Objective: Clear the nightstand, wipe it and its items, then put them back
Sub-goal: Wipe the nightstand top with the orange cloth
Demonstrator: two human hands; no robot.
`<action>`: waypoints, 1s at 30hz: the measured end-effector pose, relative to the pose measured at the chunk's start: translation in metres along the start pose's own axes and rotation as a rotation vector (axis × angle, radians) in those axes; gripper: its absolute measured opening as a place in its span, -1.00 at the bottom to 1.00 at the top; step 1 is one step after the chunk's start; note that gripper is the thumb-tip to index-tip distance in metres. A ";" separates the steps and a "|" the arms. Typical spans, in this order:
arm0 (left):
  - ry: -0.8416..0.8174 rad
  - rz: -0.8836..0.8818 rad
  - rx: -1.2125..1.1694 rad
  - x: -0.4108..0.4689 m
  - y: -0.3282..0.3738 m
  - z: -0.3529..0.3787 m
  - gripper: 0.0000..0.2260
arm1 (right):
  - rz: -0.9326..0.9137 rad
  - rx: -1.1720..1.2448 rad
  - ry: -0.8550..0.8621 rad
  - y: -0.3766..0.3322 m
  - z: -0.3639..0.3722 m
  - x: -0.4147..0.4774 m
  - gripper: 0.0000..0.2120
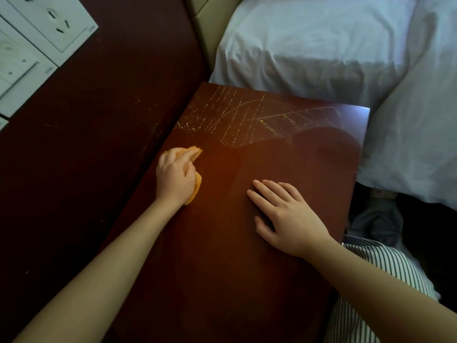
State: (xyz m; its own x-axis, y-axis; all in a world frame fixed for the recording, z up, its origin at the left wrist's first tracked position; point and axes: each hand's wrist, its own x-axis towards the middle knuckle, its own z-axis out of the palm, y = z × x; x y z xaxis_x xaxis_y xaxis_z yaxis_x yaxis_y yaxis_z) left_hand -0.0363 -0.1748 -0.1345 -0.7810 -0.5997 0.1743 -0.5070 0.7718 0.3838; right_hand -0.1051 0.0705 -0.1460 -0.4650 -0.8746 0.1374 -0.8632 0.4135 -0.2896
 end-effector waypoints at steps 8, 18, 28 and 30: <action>0.086 -0.248 0.065 0.041 0.036 0.024 -0.66 | 0.006 -0.004 -0.005 0.000 0.000 0.000 -0.50; -0.211 0.307 -0.072 -0.002 -0.007 -0.008 -0.63 | -0.013 0.011 0.023 0.000 0.000 0.000 -0.50; 0.037 -0.138 0.028 0.026 0.050 0.028 -0.66 | 0.000 0.004 -0.004 -0.001 -0.001 0.000 -0.50; -0.015 0.015 0.000 0.010 0.055 0.027 -0.66 | -0.003 0.013 -0.010 -0.001 -0.002 0.000 -0.50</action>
State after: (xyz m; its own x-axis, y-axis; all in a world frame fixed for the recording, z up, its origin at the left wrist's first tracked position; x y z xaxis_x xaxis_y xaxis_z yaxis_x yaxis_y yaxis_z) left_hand -0.0817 -0.1324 -0.1362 -0.7937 -0.5851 0.1663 -0.4953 0.7804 0.3817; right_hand -0.1048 0.0707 -0.1441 -0.4604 -0.8784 0.1283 -0.8620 0.4078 -0.3013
